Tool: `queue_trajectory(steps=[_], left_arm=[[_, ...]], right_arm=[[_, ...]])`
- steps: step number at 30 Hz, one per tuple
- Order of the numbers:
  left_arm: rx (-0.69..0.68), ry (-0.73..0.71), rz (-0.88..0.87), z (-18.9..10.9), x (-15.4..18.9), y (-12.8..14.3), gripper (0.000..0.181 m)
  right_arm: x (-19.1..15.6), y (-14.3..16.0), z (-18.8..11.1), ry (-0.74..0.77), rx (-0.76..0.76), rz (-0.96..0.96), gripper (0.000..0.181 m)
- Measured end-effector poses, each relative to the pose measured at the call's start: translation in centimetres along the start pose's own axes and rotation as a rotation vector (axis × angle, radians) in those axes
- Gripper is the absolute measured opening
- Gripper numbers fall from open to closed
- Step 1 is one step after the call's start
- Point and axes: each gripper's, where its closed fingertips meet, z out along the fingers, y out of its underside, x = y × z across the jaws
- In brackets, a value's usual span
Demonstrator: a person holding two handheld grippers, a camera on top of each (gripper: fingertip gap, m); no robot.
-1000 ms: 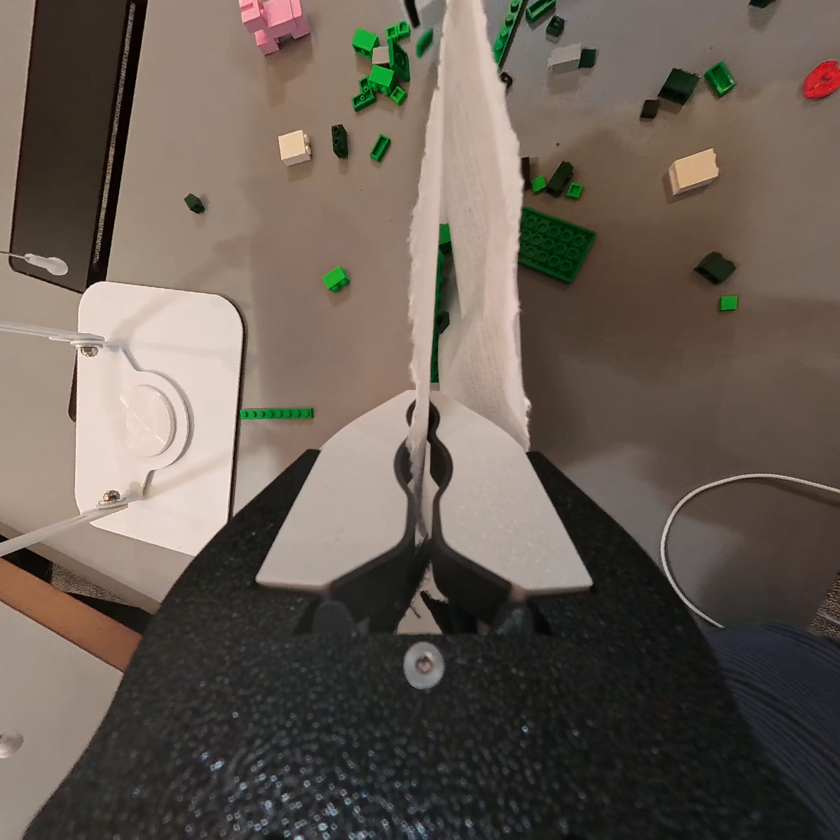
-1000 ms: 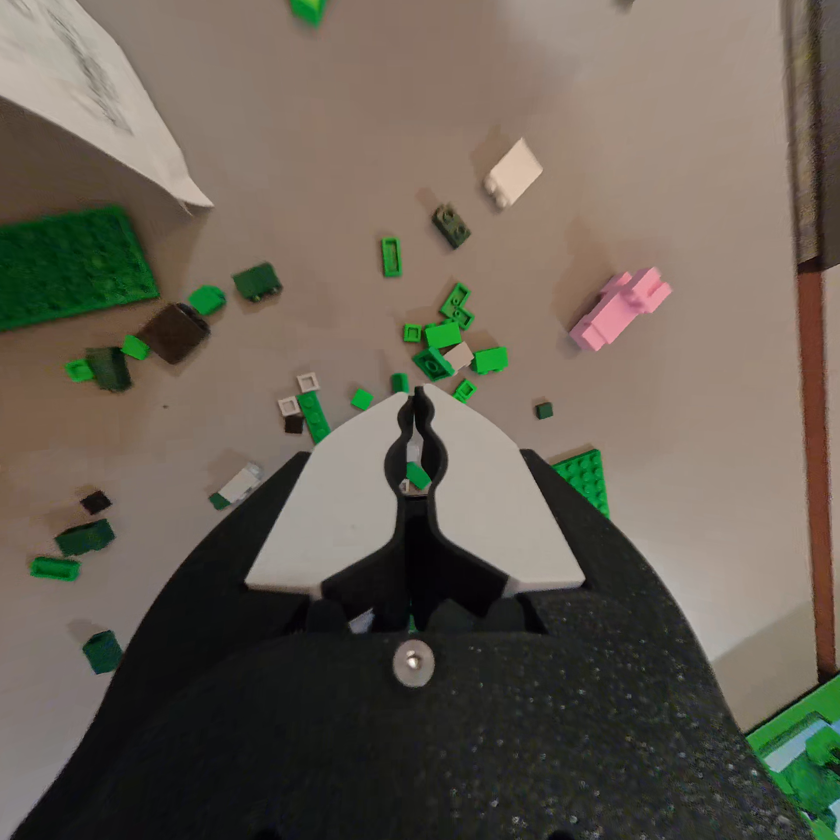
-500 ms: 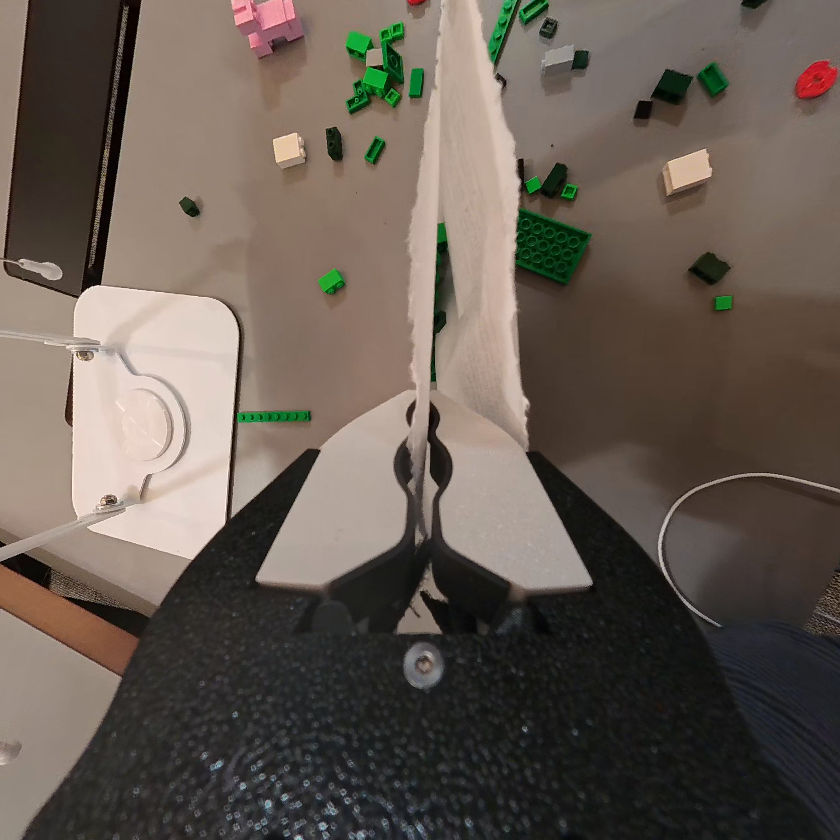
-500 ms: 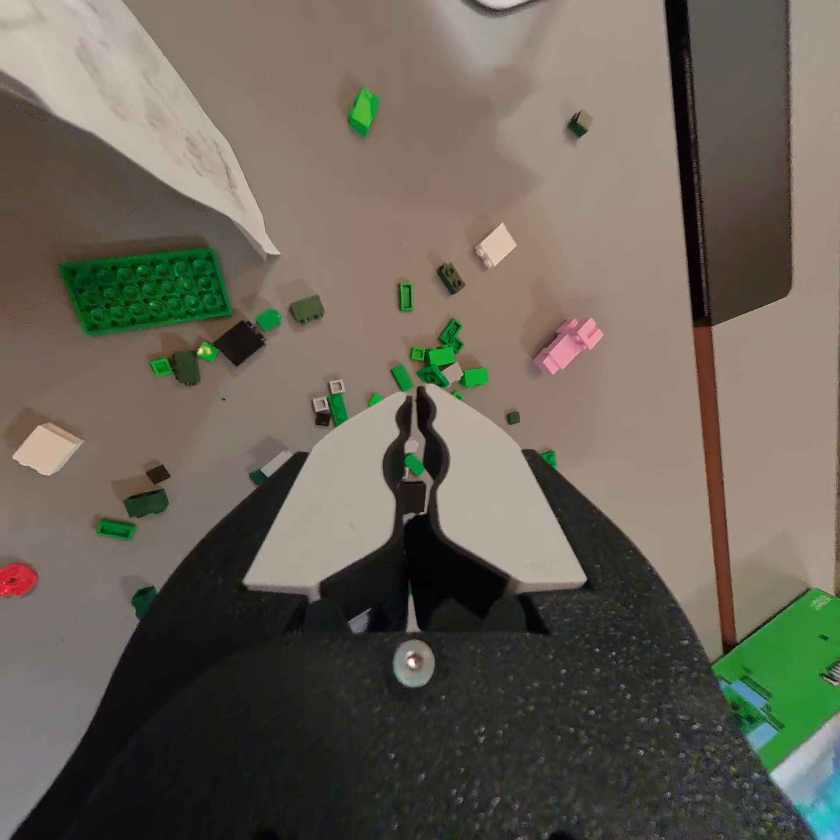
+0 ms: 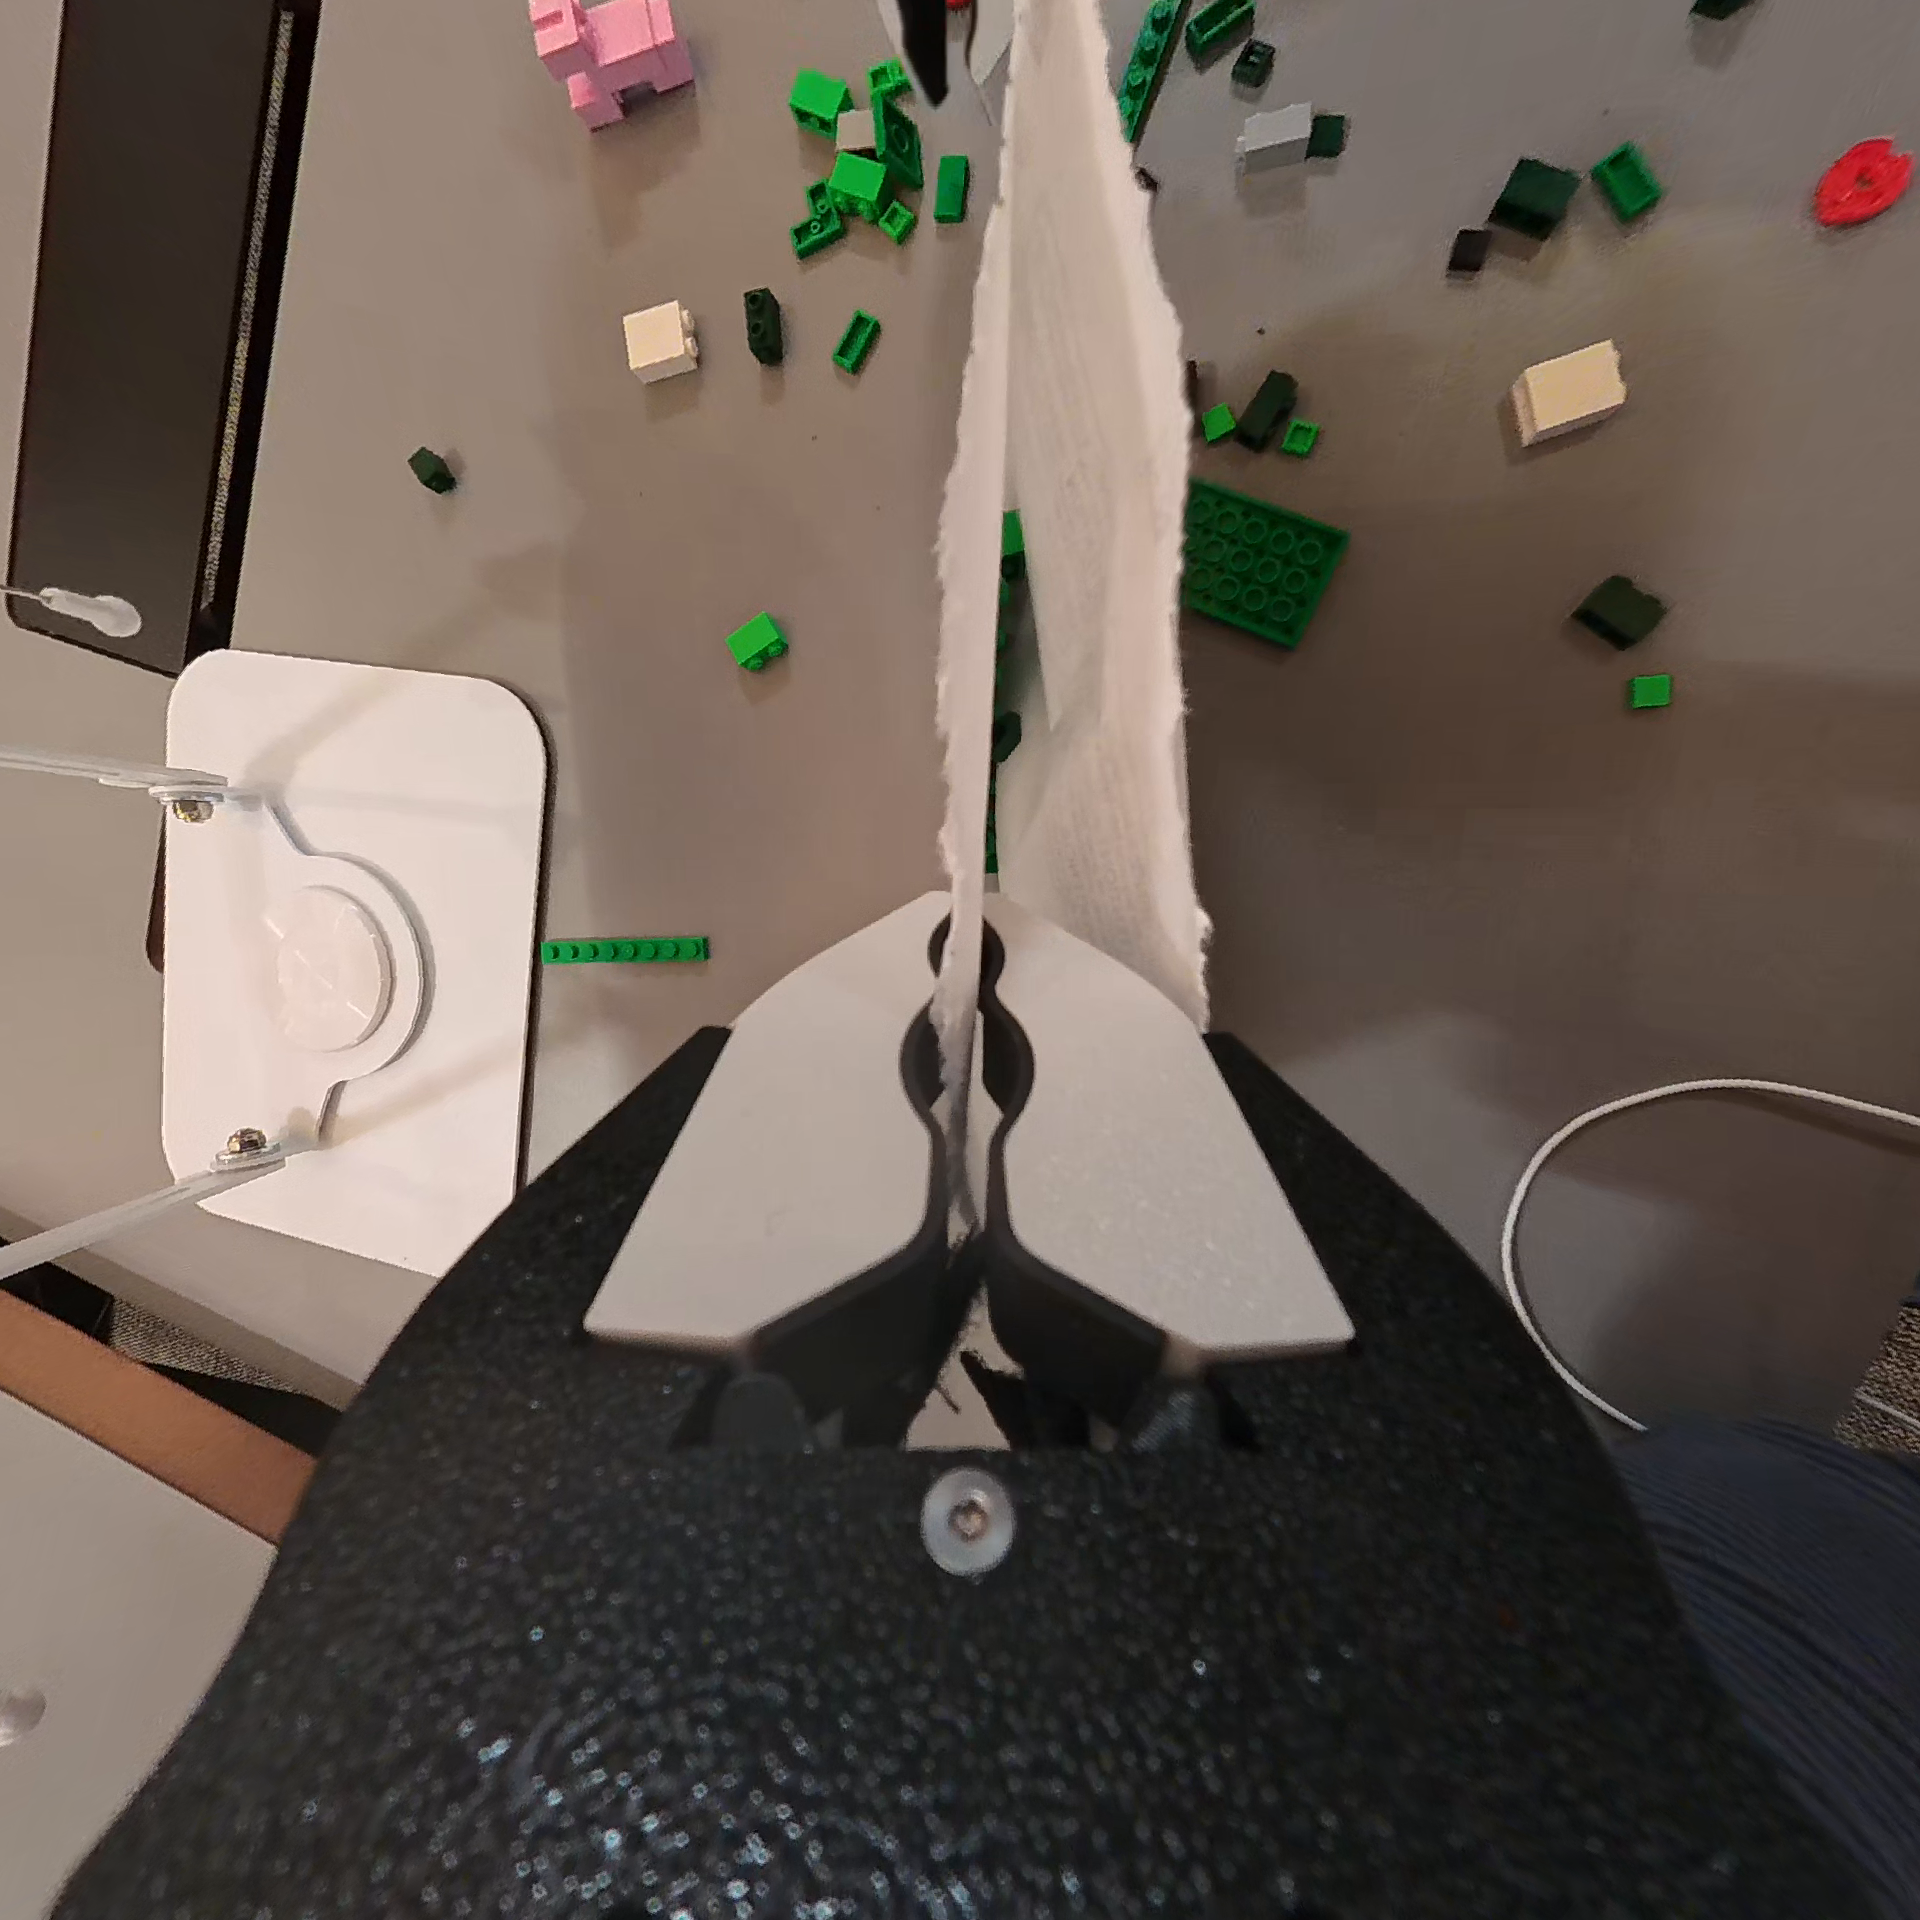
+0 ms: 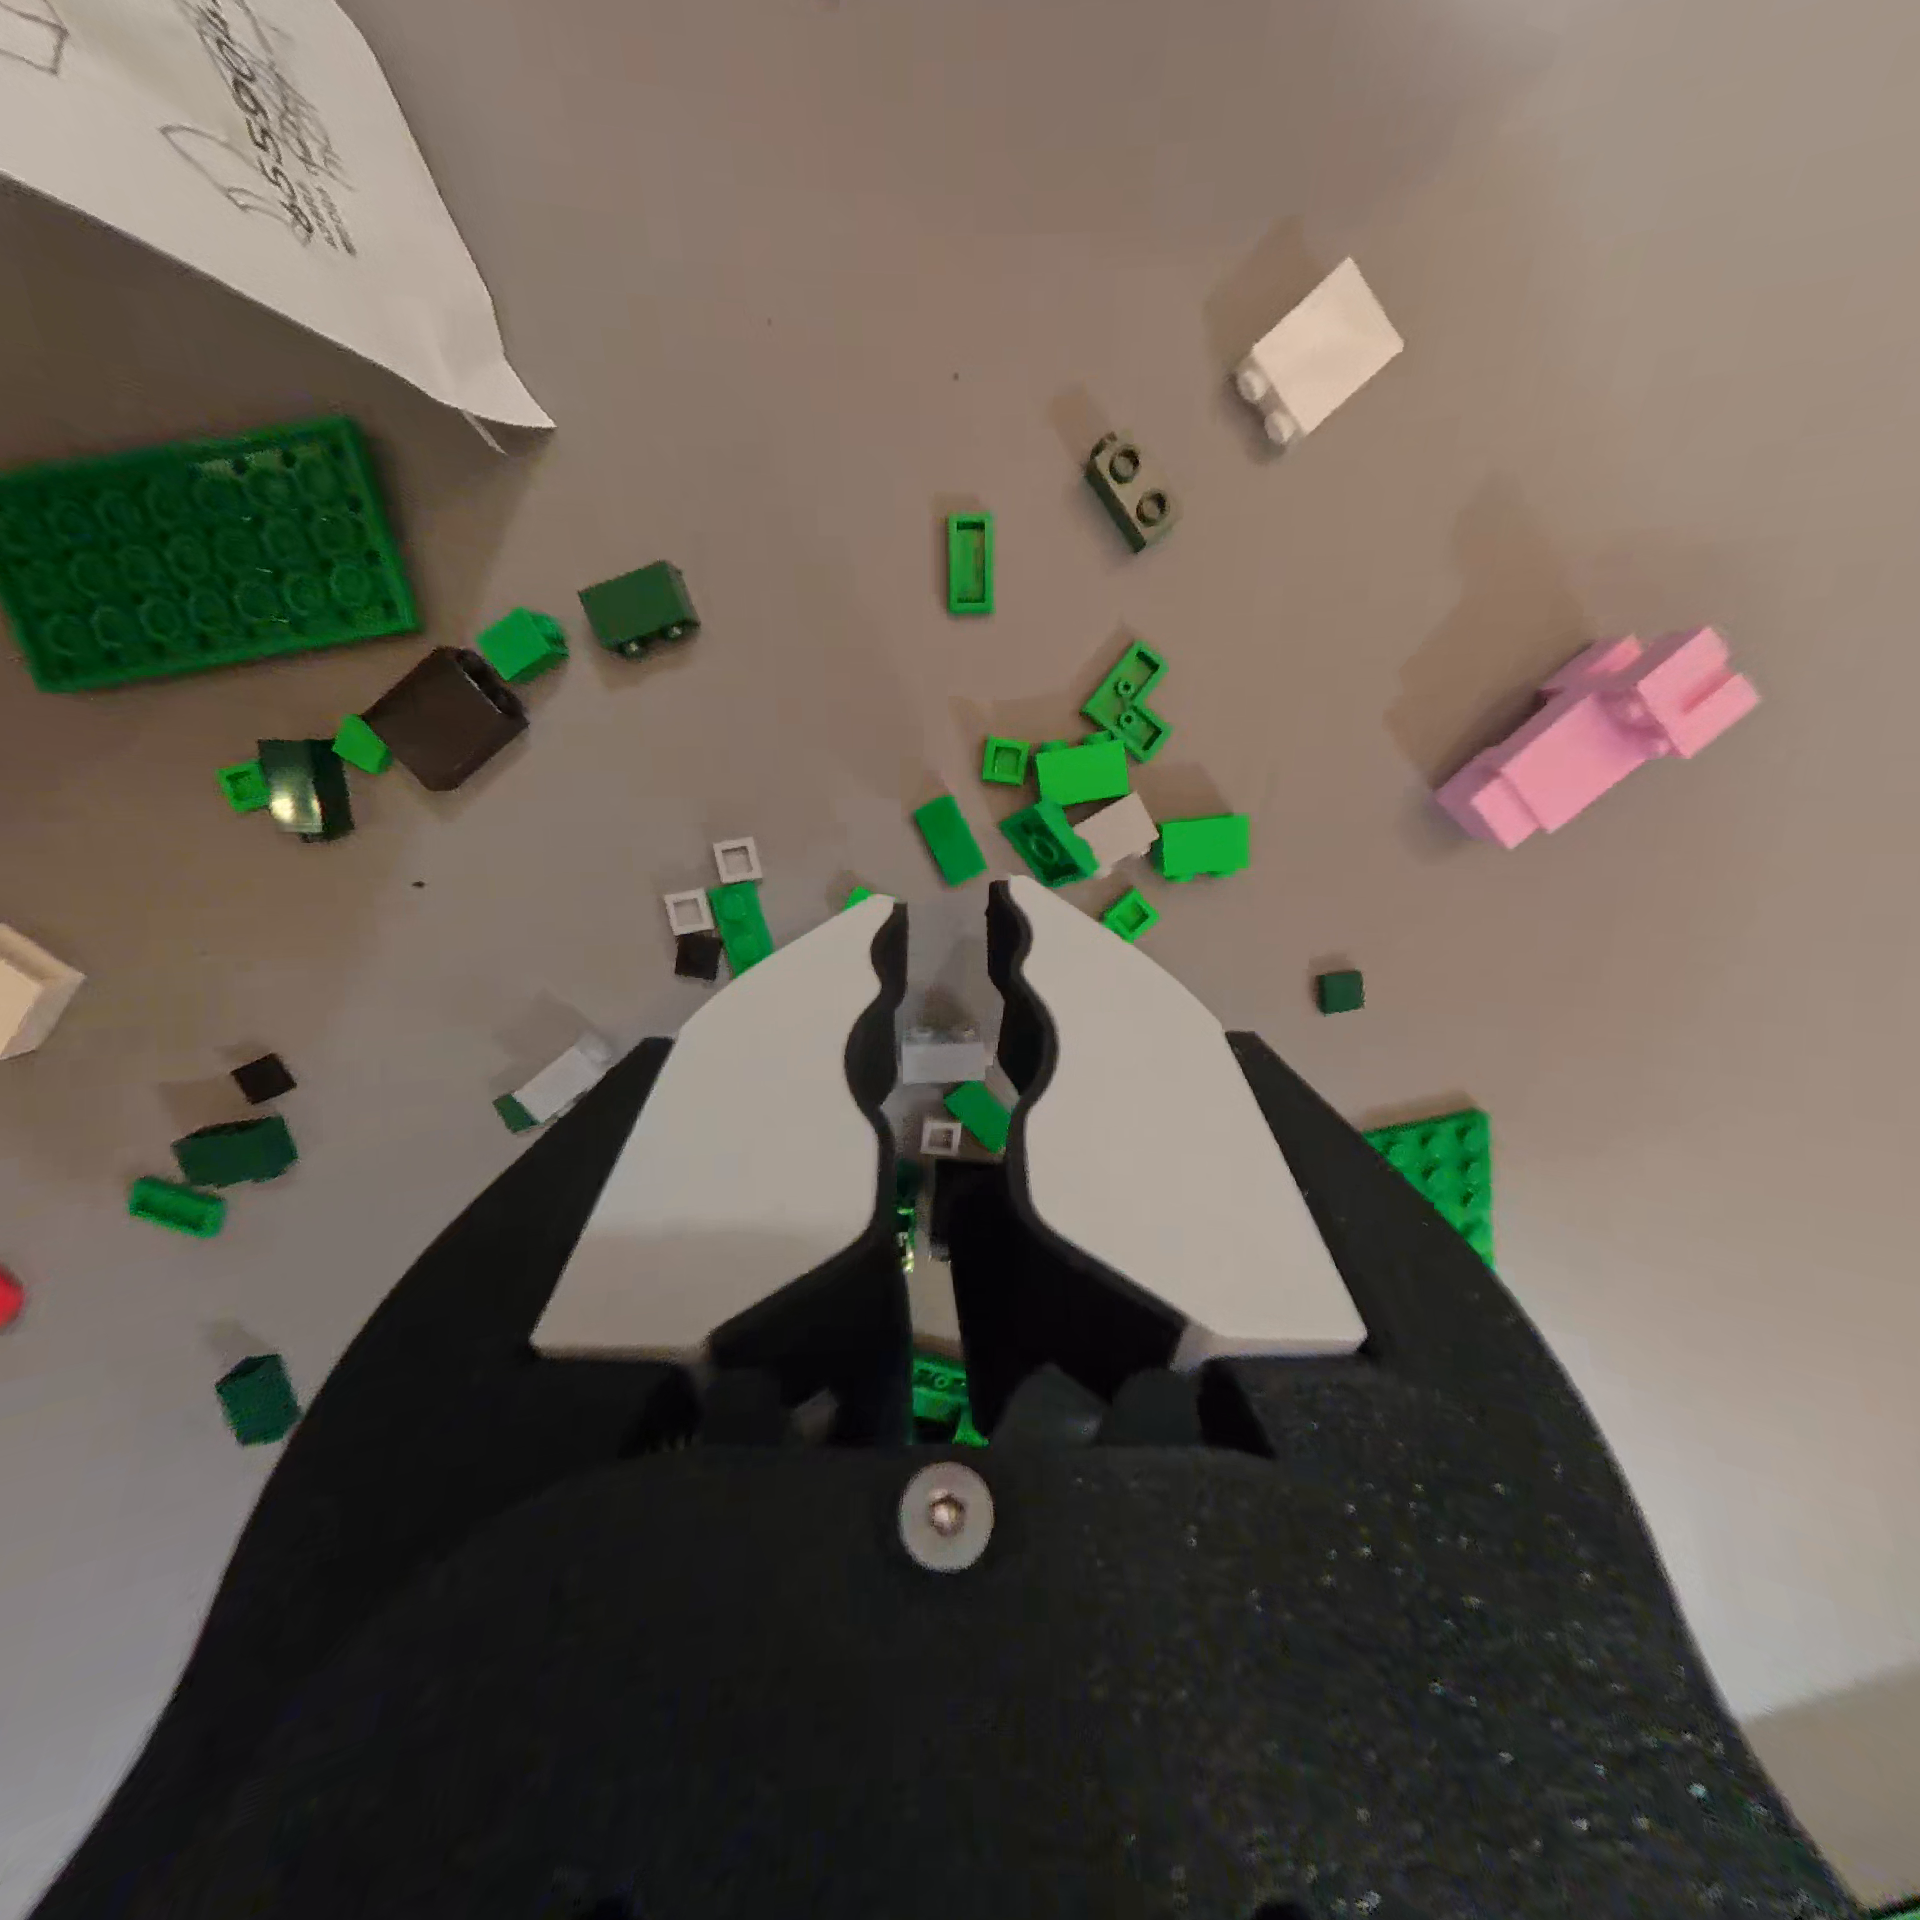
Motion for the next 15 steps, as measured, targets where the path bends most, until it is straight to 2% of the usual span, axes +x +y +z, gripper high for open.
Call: queue_trajectory(steps=[8,11,15], left_arm=[[0.0,0.002,-0.002,0.1,0.0,0.0,0.0],[0.0,0.001,-0.004,0.1,-0.1,0.0,0.0],[0.001,0.001,-0.005,0.1,-0.1,0.0,0.0]], right_arm=[[0.1,-0.4,1.3,-0.044,-0.012,-0.018,0.018],[0.0,-0.5,1.5,-0.063,-0.02,-0.021,0.009],[0.1,-0.8,0.7,-0.015,-0.003,-0.044,0.007]])
